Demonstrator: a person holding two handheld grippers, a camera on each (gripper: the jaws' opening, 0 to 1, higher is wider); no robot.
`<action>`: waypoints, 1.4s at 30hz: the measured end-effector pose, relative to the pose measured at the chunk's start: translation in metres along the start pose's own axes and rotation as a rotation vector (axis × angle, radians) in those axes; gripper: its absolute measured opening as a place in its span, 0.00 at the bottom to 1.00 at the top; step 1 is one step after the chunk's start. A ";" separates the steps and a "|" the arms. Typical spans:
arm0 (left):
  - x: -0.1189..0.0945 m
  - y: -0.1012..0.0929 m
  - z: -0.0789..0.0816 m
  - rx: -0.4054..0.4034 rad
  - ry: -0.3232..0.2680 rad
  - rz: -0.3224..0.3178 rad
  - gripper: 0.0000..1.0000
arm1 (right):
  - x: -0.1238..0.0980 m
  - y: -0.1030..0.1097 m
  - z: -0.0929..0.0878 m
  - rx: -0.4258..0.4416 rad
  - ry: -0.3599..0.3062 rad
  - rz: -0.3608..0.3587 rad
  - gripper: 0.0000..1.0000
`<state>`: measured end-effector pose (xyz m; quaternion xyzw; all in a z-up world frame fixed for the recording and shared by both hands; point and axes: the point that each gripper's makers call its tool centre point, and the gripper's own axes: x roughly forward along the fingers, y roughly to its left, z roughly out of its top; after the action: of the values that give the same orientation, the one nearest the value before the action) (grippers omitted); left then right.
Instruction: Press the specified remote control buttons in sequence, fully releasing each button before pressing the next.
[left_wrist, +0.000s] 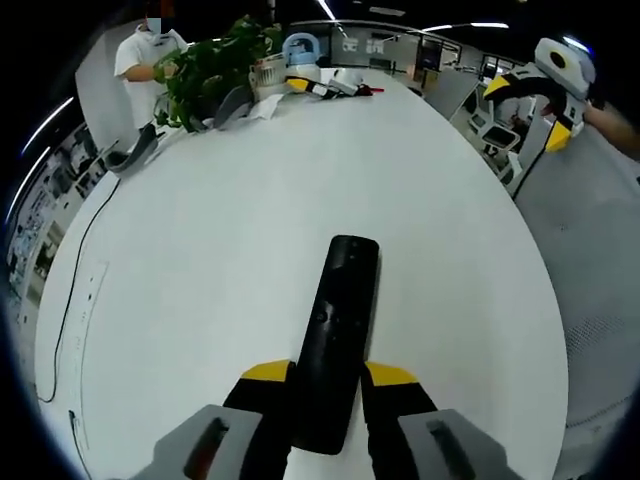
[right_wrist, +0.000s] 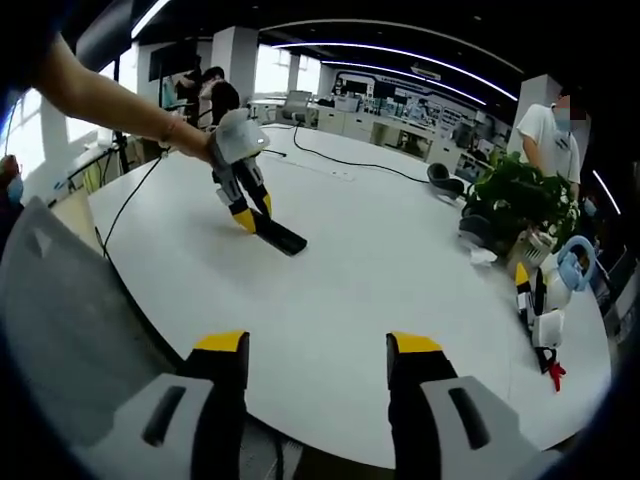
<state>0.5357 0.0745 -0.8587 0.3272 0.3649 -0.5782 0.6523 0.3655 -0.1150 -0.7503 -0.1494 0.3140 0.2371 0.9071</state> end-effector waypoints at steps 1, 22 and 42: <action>0.000 0.000 0.000 0.004 0.000 0.003 0.27 | 0.000 0.000 0.000 0.000 0.001 0.001 0.56; -0.003 -0.018 -0.003 -0.017 -0.006 -0.007 0.25 | 0.000 0.004 0.000 -0.012 0.000 0.016 0.56; -0.006 -0.042 -0.007 -0.001 -0.015 -0.026 0.25 | 0.001 0.005 0.000 -0.020 0.005 0.028 0.54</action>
<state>0.4928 0.0782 -0.8577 0.3179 0.3646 -0.5887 0.6476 0.3630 -0.1103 -0.7515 -0.1545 0.3159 0.2525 0.9015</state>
